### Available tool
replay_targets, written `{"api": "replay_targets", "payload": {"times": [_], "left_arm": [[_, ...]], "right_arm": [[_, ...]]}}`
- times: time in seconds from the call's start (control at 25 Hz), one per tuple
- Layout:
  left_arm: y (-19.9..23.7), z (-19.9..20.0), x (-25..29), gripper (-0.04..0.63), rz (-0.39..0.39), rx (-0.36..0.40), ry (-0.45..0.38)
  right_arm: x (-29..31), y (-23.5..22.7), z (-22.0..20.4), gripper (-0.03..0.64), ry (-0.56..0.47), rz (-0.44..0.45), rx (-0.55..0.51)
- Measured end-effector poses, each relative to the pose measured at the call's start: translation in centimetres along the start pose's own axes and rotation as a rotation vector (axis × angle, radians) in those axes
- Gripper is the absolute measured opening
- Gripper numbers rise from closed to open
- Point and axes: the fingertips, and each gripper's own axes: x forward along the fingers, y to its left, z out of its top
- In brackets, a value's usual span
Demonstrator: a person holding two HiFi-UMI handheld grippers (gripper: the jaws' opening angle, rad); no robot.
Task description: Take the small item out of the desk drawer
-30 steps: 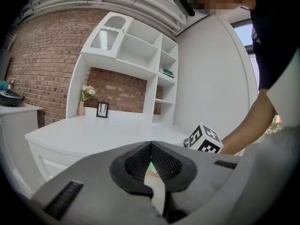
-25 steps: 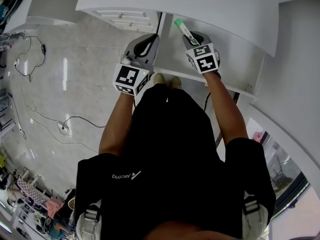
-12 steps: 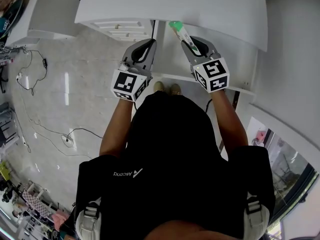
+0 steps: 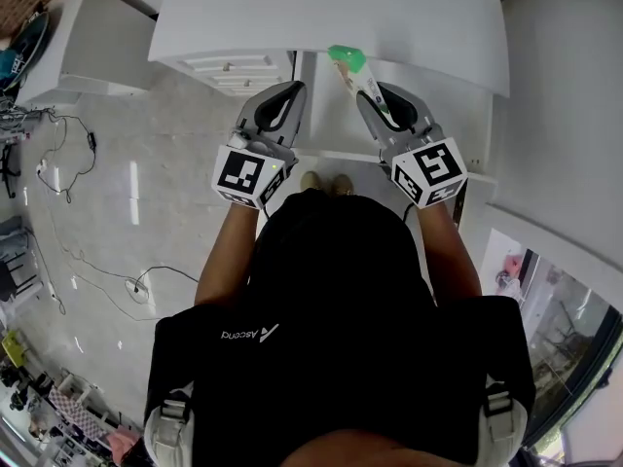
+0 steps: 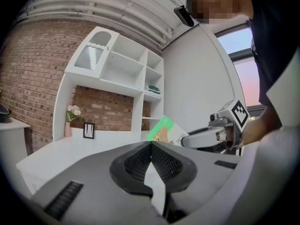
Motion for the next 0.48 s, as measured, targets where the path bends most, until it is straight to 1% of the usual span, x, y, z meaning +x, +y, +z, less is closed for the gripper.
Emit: {"api": "replay_targets", "payload": {"times": [0.24,0.4,0.48], "left_arm": [[-1.5,2.7,0.0,-0.002,-0.026,0.013,-0.044],[-2.9,4.2,-0.4,-0.002,-0.04,0.023,-0.051],[-3.5,4.8,-0.5,-0.002,-0.047,0.031,-0.067]], "right_arm": [[-2.7,1.5,3.4,0.095,-0.124,0.028,-0.038],[-4.8,2.2,5.0,0.095,-0.188,0.038,-0.057],[-5.7,2.4,5.5,0.094,-0.213,0.041,-0.067]]}}
